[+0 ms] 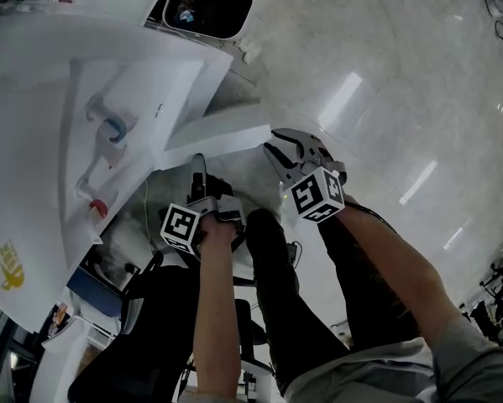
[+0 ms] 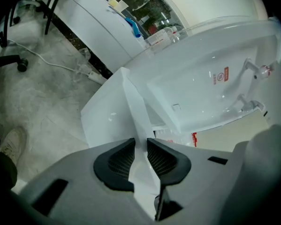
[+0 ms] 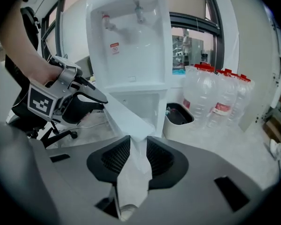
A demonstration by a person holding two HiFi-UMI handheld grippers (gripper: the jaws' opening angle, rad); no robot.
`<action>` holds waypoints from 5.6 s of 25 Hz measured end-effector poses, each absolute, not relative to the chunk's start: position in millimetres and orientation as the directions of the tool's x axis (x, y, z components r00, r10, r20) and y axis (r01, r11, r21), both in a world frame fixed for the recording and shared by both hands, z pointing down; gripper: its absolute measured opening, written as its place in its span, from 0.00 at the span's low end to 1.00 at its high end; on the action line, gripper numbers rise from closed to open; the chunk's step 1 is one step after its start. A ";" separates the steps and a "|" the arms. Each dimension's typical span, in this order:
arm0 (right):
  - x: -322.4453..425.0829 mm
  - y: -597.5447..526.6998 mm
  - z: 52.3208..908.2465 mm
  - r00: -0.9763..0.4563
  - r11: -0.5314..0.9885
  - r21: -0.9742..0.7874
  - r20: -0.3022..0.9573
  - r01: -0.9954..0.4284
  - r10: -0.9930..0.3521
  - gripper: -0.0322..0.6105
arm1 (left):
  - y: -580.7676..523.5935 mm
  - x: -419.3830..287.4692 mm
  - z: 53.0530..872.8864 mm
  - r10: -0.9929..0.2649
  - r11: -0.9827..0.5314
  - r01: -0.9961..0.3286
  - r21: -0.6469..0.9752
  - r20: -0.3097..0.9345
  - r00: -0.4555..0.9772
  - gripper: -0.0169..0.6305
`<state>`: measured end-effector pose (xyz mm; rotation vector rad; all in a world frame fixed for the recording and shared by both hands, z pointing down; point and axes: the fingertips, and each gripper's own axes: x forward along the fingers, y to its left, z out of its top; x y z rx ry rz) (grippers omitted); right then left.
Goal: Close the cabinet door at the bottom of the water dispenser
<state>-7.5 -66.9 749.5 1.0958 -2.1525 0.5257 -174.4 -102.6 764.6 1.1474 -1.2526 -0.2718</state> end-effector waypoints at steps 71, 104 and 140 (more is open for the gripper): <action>2.3 -201.7 689.9 -0.566 0.674 -0.092 0.634 -0.732 -0.528 0.11 | -107.5 -105.9 645.1 -0.665 -0.208 -0.842 0.498 0.559 0.495 0.04; 20.2 -79.0 387.0 -0.582 0.491 -0.315 0.497 -0.812 -0.644 0.06 | -82.1 -47.4 377.3 -0.637 -0.410 -0.793 0.451 0.482 0.602 0.04; -30.1 -130.2 84.2 -0.486 0.485 -0.036 0.038 -0.874 -0.873 0.06 | -131.3 -84.0 91.7 -0.686 -0.710 -0.680 0.183 0.039 0.727 0.04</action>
